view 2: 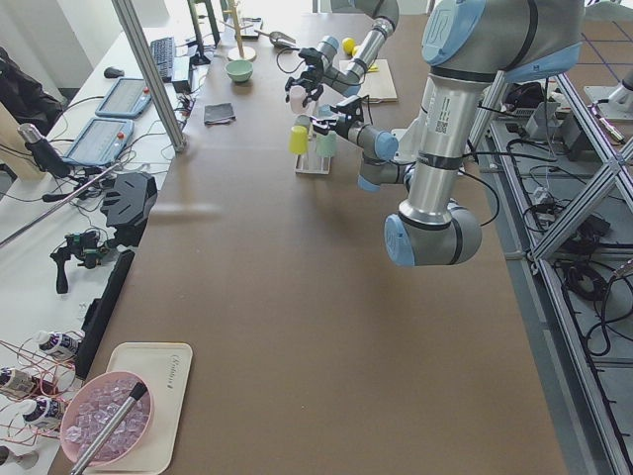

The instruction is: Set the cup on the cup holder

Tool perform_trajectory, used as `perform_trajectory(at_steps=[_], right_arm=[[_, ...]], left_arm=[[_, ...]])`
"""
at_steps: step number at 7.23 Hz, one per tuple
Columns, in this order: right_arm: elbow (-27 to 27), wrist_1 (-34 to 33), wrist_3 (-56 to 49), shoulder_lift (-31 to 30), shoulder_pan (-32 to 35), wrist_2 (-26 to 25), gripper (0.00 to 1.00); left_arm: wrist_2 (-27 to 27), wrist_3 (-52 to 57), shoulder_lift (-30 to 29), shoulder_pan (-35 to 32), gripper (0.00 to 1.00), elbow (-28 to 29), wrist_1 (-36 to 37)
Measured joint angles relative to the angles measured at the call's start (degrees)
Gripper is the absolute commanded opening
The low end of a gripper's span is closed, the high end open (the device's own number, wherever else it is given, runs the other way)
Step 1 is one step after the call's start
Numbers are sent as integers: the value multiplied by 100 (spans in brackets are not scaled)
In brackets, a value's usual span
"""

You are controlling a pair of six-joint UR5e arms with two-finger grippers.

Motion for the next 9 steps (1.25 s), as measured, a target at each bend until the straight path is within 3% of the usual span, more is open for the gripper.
perform_trajectory(at_steps=[3,7,9], right_arm=[[17,-1,-21,-82,22,25,100],[59,-7,4,-97,43,39,100],[85,-42,15,-98,50,47,100]], left_arm=[[-841,-14,16,-683,98,-745,1289],[-3278,-66,-42,-2403,98,-973,3343],[-4452,-55,-288,-2959,98,-972,4880]])
